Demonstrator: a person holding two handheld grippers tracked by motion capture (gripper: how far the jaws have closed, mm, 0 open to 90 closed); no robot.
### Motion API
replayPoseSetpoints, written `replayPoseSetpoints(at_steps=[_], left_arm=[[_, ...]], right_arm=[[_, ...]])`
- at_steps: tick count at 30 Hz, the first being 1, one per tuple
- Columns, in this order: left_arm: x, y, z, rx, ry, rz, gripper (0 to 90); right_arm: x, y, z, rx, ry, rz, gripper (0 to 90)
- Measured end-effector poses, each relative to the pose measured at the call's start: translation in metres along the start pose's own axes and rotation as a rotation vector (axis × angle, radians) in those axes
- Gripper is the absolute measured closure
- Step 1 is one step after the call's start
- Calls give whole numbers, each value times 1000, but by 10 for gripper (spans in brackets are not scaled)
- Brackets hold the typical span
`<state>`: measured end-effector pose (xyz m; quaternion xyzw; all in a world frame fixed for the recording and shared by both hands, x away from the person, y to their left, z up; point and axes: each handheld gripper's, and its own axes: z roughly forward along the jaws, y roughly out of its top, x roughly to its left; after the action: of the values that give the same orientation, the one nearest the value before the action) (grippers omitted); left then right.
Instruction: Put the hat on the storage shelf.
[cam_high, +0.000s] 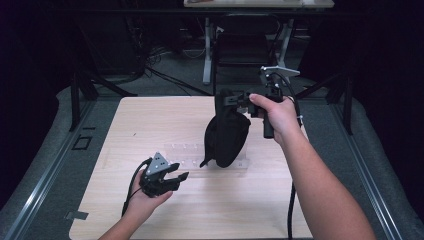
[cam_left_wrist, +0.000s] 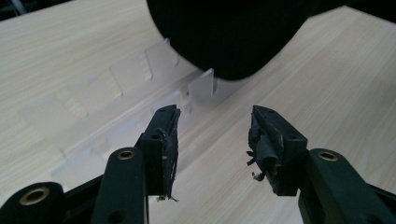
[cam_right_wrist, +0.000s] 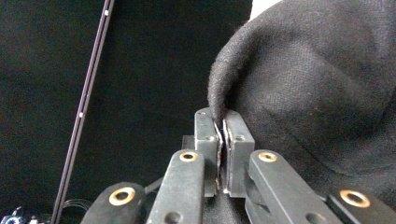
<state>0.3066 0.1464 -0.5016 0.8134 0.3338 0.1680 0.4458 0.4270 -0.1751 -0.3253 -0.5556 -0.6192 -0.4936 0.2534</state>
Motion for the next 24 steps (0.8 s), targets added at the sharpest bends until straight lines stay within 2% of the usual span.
replayPoseSetpoints(at_steps=[6, 8, 13, 14, 22, 24], left_arm=[[-11, 16, 4, -35, -11, 35, 537], [-17, 24, 9, -33, -42, 60, 543], [-27, 31, 14, -35, -25, 104, 567], [-30, 33, 16, -37, -21, 114, 603], [-34, 37, 23, -35, -25, 117, 729], [-34, 38, 24, -30, -15, 126, 763]], right_arm=[[0, 0, -1, -4, 0, 1, 861], [-1, -1, -1, 1, 0, -6, 859], [-1, -1, -1, -2, 2, -7, 855], [-1, -1, -1, -1, 1, -5, 854], [-1, -1, -1, -1, 6, -5, 848], [-1, -1, 0, -2, 7, -5, 847]])
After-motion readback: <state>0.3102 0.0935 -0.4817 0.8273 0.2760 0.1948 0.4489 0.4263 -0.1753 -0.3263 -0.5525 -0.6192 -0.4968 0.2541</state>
